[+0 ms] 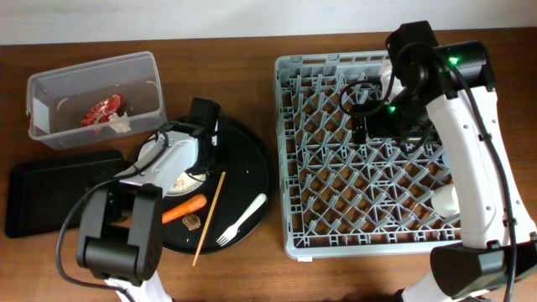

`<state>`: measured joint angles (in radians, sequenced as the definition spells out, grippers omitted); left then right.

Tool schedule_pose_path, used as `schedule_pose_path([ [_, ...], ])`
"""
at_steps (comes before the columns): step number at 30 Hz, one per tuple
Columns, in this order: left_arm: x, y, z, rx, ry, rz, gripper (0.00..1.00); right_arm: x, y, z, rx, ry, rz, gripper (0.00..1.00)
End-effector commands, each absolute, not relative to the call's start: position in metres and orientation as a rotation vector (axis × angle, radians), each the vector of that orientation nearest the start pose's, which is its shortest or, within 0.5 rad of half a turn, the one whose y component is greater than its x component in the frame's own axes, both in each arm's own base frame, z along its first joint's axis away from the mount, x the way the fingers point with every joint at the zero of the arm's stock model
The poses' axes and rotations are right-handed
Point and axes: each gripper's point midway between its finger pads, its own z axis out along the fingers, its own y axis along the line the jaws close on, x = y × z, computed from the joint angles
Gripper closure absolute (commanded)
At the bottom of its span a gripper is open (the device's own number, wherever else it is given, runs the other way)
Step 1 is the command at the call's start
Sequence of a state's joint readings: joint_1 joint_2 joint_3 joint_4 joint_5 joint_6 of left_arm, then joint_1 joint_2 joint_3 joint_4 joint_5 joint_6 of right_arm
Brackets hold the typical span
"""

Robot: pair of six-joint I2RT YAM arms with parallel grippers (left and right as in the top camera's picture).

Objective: Sort waste into correct bins and load items into the dishwasher rack
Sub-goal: 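Grasp the rice plate edge with the left gripper and lift it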

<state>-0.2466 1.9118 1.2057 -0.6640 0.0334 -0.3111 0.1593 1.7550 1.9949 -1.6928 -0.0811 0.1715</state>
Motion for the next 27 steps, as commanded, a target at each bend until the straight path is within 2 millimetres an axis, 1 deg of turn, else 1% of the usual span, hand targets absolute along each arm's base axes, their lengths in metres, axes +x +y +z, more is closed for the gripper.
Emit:
schedule_pose_path([
  [1,0.36,-0.097,-0.013,-0.107,3.015,-0.101,0.61,0.314,0.066,0.247,-0.004,3.034,0.169,0.01],
  [4,0.353,-0.095,-0.021,-0.108,3.05,-0.085,0.74,0.314,0.066,0.247,-0.004,3.035,0.169,0.01],
  [6,0.351,-0.094,-0.021,-0.108,3.061,-0.081,0.85,0.314,0.066,0.247,-0.004,3.034,0.169,0.01],
  [9,0.35,-0.093,-0.021,-0.109,3.065,-0.074,0.98,0.314,0.066,0.247,-0.004,3.035,0.169,0.01],
  [10,0.35,-0.093,-0.021,-0.109,3.065,-0.074,0.99,0.314,0.066,0.247,-0.004,3.037,0.169,0.01],
  [14,0.348,-0.092,-0.017,-0.113,3.083,-0.065,0.99,0.313,0.066,0.247,-0.004,3.037,0.169,0.01],
  [19,0.353,-0.088,0.003,-0.116,3.097,-0.016,1.0,0.313,0.066,0.247,-0.004,3.037,0.169,0.01],
  [23,0.352,-0.083,0.022,-0.117,3.128,0.049,0.99,0.313,0.066,0.247,-0.003,3.037,0.169,0.01],
  [27,0.352,-0.077,0.036,-0.114,3.14,0.116,0.99,0.313,0.066,0.247,-0.003,3.037,0.169,0.01],
])
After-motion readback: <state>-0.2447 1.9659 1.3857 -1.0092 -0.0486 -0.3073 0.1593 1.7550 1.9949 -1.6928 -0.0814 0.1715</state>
